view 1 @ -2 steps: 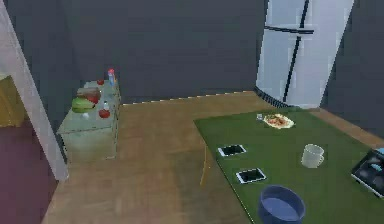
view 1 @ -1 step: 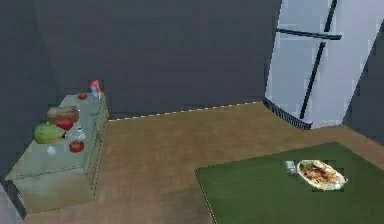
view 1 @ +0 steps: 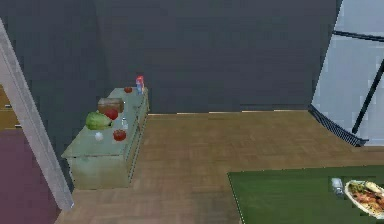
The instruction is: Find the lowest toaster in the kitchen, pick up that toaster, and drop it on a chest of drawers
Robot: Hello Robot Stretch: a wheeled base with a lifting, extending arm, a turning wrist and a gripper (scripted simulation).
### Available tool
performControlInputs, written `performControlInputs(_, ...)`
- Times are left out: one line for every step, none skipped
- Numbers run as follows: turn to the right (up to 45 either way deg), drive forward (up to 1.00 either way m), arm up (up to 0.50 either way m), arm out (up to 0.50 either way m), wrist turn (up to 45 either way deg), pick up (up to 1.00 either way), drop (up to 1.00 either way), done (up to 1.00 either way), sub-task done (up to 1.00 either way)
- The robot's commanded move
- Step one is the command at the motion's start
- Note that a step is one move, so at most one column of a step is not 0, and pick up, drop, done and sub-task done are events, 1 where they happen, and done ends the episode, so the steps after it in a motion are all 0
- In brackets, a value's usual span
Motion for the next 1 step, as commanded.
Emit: performControlInputs(0.0, 0.00, 0.50, 0.00, 0.0, 0.00, 0.00, 0.00, 0.00)
